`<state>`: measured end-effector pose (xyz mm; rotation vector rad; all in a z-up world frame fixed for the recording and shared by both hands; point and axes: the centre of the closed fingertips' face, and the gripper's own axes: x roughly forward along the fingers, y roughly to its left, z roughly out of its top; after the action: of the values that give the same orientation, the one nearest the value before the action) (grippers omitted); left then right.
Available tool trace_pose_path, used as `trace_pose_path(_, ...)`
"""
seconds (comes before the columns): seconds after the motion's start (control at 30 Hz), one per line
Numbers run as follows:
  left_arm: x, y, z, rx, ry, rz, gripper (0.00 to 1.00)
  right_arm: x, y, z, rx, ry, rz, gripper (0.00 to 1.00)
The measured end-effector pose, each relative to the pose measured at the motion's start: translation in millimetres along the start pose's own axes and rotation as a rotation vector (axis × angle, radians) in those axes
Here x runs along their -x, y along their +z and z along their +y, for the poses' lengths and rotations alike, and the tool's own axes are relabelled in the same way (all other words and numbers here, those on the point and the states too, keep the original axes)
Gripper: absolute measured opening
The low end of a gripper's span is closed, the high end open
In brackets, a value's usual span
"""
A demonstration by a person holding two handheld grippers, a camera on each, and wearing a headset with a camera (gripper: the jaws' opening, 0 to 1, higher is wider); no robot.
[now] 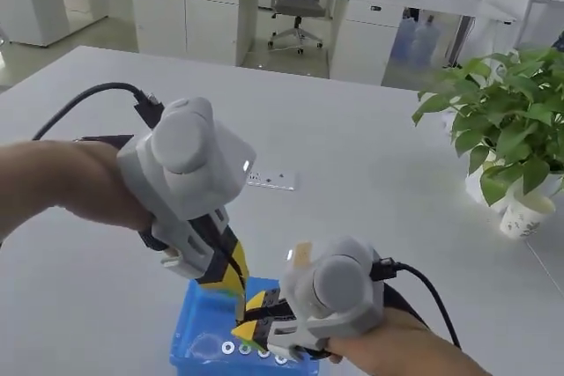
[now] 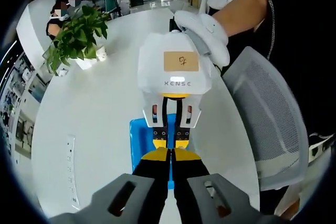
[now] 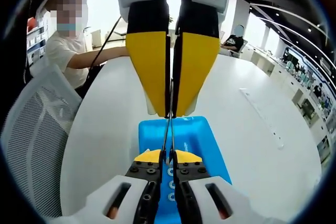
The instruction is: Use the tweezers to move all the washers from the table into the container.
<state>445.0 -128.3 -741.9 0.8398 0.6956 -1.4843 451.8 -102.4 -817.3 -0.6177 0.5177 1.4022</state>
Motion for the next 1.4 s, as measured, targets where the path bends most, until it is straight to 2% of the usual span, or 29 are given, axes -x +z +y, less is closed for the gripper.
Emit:
trace_pose_path(0.4, -16.3, -16.9, 14.5, 0.015, 0.003, 0.006, 0.03, -17.9, -15.2, -11.6, -0.024, 0.018, 0.019, 0.08)
trace_pose_path(0.9, -32.8, -34.2, 23.1, 0.040, -0.002, 0.015, 0.03, -37.5, -30.6, -17.1, -0.032, 0.044, 0.051, 0.08)
trace_pose_path(1.07, -32.0, -33.9, 27.1, 0.051, 0.002, -0.001, 0.03, -37.0, -30.8, -18.5, -0.042, 0.054, 0.042, 0.09)
trace_pose_path(1.4, -31.3, -34.7, 24.3, 0.055, -0.001, -0.002, 0.03, -38.0, -29.2, -17.6, -0.027, 0.053, 0.050, 0.09)
